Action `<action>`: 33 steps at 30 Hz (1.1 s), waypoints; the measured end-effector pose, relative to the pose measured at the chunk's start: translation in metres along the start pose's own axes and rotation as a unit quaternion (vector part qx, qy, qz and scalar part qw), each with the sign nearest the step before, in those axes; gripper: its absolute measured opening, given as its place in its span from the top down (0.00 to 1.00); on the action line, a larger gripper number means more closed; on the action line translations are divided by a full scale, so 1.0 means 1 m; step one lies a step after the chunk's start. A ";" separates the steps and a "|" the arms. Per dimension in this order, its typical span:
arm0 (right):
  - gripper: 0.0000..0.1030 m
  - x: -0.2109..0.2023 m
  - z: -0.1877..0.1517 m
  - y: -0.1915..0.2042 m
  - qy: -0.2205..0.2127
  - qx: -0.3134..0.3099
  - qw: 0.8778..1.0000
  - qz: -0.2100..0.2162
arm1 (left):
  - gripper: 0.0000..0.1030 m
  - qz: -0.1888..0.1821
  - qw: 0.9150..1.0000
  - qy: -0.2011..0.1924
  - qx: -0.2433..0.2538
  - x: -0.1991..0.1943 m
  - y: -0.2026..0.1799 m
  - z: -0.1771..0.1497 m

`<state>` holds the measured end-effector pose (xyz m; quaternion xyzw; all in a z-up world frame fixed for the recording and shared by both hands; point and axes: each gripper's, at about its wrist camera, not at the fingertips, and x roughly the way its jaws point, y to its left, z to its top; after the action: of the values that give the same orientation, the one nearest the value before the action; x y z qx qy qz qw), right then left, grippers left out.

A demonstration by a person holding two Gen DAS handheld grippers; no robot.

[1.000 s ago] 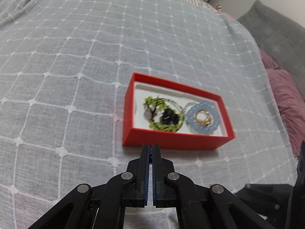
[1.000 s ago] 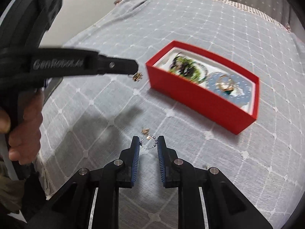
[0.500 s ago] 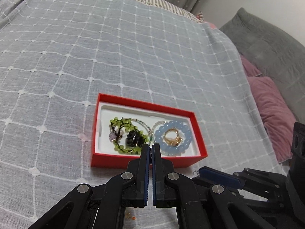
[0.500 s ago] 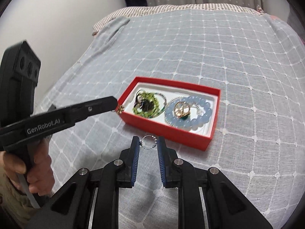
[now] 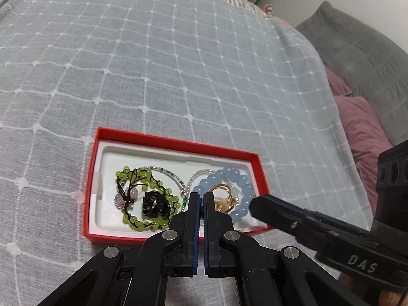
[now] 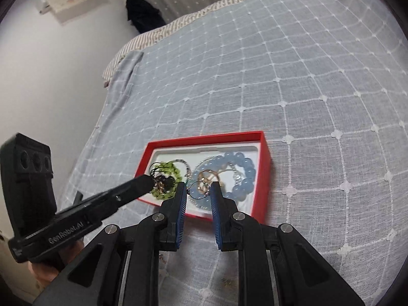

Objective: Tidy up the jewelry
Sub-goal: 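Carry both earrings over the red box and open both tools to drop them, then withdraw both open tools from the box toward the remaining earrings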

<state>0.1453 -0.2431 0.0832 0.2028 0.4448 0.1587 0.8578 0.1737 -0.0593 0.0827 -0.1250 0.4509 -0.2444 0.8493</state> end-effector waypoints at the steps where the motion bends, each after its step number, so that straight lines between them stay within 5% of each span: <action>1: 0.81 0.001 0.001 -0.003 0.000 0.007 1.000 0.003 | 1.00 0.000 1.000 0.003 -0.004 0.003 0.001 0.001; 14: 0.79 0.013 -0.002 0.010 -0.004 -0.007 1.000 0.010 | 1.00 0.032 0.999 0.006 0.013 0.014 0.001 -0.001; 33: 0.79 0.000 -0.005 0.026 -0.006 -0.039 0.999 -0.005 | 0.90 -0.010 1.000 0.005 -0.009 -0.031 0.020 0.007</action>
<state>0.1382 -0.2196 0.0935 0.1673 0.4339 0.1702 0.8688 0.1712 -0.0259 0.1000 -0.1361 0.4561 -0.2489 0.8435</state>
